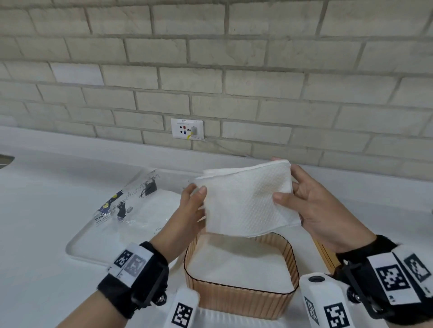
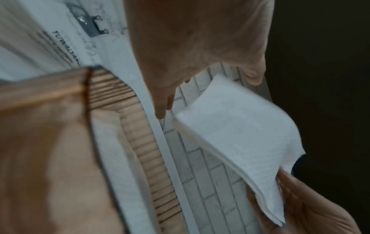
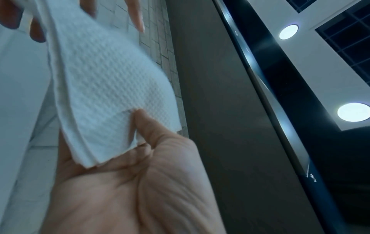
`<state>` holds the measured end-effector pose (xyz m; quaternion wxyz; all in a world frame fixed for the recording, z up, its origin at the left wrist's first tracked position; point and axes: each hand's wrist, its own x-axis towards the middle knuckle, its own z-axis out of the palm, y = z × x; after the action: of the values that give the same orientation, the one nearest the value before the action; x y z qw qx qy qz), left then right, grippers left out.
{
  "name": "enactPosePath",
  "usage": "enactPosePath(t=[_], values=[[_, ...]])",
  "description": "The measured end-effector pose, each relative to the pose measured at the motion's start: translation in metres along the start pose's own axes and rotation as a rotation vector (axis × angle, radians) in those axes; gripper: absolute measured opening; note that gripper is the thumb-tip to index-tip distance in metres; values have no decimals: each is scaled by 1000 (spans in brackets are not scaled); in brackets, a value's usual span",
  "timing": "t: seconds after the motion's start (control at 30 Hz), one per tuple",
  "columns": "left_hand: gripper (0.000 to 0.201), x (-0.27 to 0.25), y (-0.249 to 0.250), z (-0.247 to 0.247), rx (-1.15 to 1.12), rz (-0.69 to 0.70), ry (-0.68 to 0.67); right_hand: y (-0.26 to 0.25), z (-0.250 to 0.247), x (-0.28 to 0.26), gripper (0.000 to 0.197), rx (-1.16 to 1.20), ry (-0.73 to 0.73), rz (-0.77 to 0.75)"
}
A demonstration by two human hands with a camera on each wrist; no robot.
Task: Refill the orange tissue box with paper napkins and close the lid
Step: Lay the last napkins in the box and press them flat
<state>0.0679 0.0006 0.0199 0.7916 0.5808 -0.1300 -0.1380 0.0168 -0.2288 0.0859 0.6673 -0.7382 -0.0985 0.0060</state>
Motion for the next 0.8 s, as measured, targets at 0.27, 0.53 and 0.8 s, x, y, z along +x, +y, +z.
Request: enactPosePath(t=[0.27,0.53,0.8], values=[[60,-21,-3,-1,312,174,73,26,5,-23,48,-58,96,35],[33,-37,-29,3,722,236,50,62,23,-40,49,-359,196,144],[18,-24,-10,4,1026,208,174,51,18,-31,78,-444,223,244]])
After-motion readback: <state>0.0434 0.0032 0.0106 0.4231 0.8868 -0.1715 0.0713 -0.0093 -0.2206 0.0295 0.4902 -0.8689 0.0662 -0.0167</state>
